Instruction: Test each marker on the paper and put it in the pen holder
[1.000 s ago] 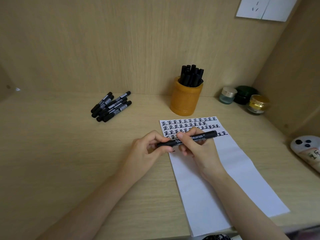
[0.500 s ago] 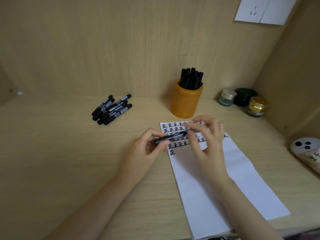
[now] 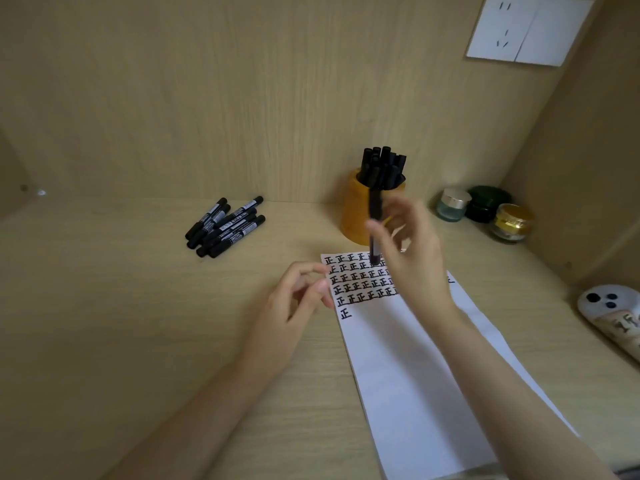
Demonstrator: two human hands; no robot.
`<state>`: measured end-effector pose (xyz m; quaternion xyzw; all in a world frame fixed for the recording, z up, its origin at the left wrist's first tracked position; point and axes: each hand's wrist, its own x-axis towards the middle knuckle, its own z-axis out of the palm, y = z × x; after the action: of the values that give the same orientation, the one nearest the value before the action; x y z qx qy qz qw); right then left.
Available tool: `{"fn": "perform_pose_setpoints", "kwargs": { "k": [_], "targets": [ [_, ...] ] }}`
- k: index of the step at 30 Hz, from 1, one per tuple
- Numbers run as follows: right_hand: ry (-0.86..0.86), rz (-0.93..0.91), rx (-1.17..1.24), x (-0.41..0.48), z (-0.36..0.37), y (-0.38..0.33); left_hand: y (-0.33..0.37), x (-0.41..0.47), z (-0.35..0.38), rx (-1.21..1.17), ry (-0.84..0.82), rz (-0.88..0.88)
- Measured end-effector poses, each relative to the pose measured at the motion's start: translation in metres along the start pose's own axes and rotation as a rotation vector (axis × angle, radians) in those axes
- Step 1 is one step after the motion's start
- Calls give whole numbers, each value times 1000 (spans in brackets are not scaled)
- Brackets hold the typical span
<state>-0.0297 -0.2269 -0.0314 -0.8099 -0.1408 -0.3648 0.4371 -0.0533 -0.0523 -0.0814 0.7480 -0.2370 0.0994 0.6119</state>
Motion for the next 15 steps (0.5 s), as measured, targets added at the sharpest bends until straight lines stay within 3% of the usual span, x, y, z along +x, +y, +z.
{"fn": "perform_pose_setpoints", "kwargs": {
  "k": [6,15],
  "targets": [
    [269,31,30,72,-8,21,-6,1,1,102,-15,-5],
    [210,86,-52,100,6,45,-6,1,2,115,-12,-18]
  ]
}}
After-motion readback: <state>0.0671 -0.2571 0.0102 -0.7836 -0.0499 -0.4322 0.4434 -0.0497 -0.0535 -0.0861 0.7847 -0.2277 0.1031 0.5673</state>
